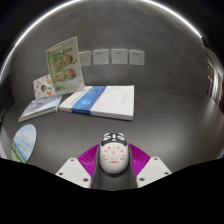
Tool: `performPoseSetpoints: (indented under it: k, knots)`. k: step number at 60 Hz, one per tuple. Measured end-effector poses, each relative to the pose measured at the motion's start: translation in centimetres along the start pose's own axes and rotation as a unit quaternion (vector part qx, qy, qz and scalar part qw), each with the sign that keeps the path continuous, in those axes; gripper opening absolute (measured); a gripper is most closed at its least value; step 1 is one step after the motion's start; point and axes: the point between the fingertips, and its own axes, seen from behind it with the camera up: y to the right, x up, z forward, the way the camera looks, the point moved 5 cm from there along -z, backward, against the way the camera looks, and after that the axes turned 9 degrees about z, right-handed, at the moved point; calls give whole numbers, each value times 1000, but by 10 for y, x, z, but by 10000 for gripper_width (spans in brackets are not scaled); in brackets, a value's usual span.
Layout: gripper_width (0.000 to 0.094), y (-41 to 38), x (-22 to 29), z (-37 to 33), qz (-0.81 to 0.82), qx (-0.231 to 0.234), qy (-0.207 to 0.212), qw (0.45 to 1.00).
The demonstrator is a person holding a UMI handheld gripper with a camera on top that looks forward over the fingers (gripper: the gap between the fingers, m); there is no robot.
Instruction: Arrange mouse
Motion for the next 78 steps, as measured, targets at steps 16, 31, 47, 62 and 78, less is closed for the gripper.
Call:
performPoseSetpoints:
  k: [16,31,47,62,78]
  knots:
    - [446,-129,41,-86,-39,-1,102,994]
    - [444,-320,-25,-81,-9,24,87,996]
    - [460,-360,-92,-44,-7,-20,18,1000]
    - [694,-359,-92,-43,-13,-19,1,1000]
    - [843,-336,-109,-113,38,50,-9,998]
